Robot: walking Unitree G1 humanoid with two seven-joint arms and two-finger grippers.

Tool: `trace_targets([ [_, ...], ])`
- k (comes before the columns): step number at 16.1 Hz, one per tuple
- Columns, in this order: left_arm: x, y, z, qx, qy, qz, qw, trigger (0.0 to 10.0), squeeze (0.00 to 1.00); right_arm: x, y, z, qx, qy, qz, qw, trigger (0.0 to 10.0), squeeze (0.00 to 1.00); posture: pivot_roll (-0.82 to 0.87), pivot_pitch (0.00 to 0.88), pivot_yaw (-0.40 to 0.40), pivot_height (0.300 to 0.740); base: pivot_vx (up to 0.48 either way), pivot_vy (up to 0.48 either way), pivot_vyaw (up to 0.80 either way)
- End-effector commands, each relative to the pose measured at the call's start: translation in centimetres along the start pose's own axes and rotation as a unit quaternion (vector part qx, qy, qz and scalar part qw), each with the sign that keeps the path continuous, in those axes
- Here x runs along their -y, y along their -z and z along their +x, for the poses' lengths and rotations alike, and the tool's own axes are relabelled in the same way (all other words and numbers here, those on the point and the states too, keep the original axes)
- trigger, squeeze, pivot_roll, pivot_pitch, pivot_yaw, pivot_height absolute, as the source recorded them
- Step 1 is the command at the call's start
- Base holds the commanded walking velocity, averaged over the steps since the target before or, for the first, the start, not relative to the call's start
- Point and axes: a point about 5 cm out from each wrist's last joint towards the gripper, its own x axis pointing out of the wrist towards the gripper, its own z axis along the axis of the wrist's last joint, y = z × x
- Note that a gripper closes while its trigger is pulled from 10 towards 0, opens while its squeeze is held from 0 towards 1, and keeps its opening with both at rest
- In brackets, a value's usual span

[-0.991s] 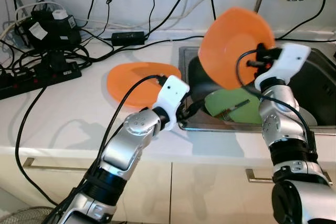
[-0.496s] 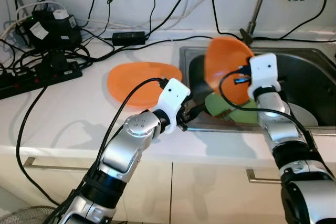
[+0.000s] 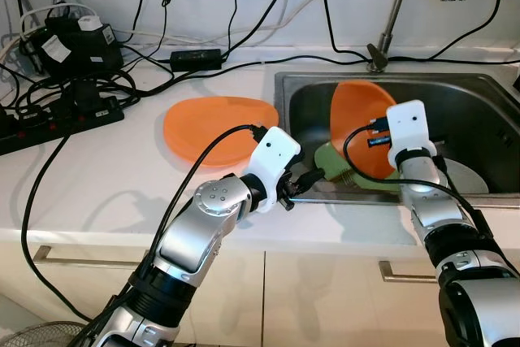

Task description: Kitchen organization

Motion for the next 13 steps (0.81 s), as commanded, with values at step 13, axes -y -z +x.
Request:
trace_targets([
  [13,1.2,1.1,-0.4,-0.044,0.046,0.019,0.998,10.0,0.00,-1.5,-0.6,0.1,0.016,-0.028,0.004,0.999,10.0,0.00,0.05,0.000,0.038,0.740,0.000,0.000,0.00],
])
